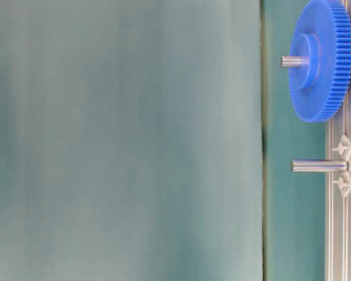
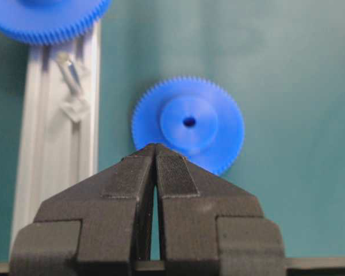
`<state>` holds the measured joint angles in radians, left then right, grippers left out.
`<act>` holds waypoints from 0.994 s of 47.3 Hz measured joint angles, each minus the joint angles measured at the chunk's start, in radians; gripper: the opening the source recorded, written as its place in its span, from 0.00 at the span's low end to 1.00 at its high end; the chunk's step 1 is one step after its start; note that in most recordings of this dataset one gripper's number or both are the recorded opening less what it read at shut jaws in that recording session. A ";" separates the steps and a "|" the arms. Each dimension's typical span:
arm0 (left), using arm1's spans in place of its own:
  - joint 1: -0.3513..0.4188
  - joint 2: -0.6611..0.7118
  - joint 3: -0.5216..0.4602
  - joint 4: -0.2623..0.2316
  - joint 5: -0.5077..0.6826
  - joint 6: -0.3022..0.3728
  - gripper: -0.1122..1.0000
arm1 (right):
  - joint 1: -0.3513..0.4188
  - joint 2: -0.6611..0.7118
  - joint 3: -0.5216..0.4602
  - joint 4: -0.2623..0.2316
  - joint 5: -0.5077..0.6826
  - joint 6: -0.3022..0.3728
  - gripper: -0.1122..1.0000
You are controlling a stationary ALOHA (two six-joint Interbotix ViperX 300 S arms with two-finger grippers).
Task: Find the location of the shaft and insert the small gear.
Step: 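Move the left gripper toward the small blue gear on the table, then lower the open left gripper over the small blue gear's hub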
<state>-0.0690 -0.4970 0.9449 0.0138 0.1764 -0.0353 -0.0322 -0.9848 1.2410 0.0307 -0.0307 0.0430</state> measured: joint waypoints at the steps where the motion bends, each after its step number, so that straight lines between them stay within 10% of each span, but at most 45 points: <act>1: 0.000 0.008 -0.005 0.000 0.003 0.000 0.09 | 0.000 0.000 0.002 0.002 0.000 0.000 0.08; 47: -0.015 0.273 -0.175 0.000 0.109 0.000 0.09 | -0.002 -0.002 0.002 0.002 0.005 0.000 0.08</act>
<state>-0.0844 -0.2240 0.7701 0.0138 0.2853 -0.0353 -0.0337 -0.9863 1.2425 0.0322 -0.0261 0.0430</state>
